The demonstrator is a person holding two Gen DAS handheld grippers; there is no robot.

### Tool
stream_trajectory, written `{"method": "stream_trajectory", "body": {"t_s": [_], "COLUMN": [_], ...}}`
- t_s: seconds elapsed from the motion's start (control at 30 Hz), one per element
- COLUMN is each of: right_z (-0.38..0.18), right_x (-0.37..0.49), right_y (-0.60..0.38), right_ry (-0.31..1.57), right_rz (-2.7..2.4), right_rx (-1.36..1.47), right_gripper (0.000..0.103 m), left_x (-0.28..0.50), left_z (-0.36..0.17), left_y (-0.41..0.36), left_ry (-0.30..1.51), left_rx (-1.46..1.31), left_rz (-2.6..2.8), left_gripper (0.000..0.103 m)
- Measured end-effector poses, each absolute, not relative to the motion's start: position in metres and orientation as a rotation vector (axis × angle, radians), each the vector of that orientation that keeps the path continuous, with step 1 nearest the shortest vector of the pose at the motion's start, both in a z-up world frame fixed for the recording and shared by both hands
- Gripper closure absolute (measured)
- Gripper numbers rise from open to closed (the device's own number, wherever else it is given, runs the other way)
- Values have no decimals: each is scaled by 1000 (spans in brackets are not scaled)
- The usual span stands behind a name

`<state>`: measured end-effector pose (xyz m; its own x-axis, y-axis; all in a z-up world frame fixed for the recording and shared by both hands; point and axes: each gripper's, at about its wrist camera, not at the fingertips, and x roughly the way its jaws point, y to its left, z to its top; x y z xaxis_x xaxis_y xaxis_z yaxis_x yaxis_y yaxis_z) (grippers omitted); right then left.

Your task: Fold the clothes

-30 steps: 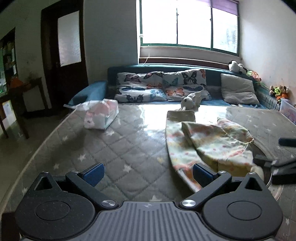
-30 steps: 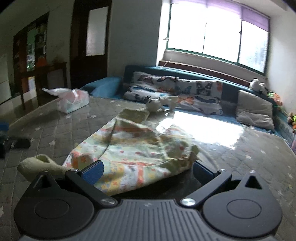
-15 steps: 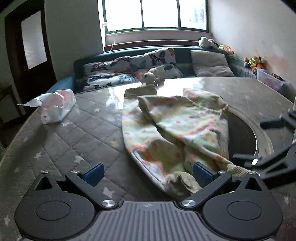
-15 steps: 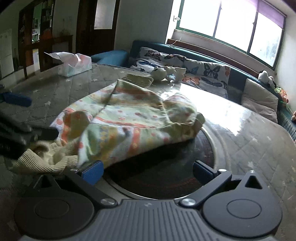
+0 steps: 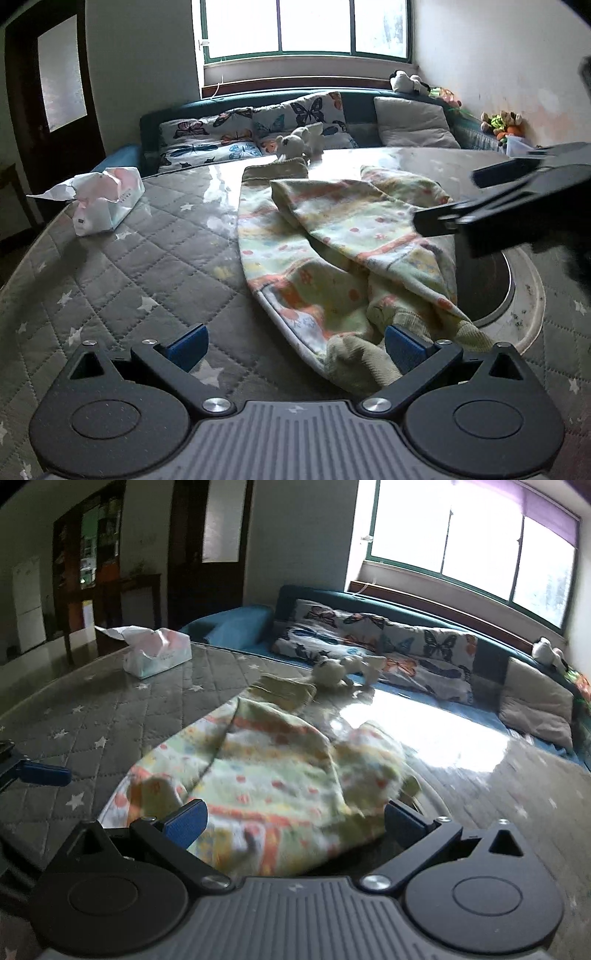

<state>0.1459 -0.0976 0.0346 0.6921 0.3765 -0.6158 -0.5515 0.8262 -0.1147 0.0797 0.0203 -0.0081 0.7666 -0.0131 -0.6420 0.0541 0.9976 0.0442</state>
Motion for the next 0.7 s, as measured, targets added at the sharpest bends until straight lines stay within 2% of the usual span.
{"method": "stream_trajectory", "body": {"t_s": [0.47, 0.7], "right_z": [21, 12], "right_x": [236, 269], "right_y": [-28, 2], "right_ry": [660, 683], "right_rz": [579, 620], "right_rx": [-287, -270], "right_gripper": [21, 36], "left_x": [94, 106], "left_z": [-3, -9], "left_y": [44, 62], "left_ry": [687, 708], "left_rx": [20, 5], "left_rz": [9, 57], "left_gripper": [0, 0]}}
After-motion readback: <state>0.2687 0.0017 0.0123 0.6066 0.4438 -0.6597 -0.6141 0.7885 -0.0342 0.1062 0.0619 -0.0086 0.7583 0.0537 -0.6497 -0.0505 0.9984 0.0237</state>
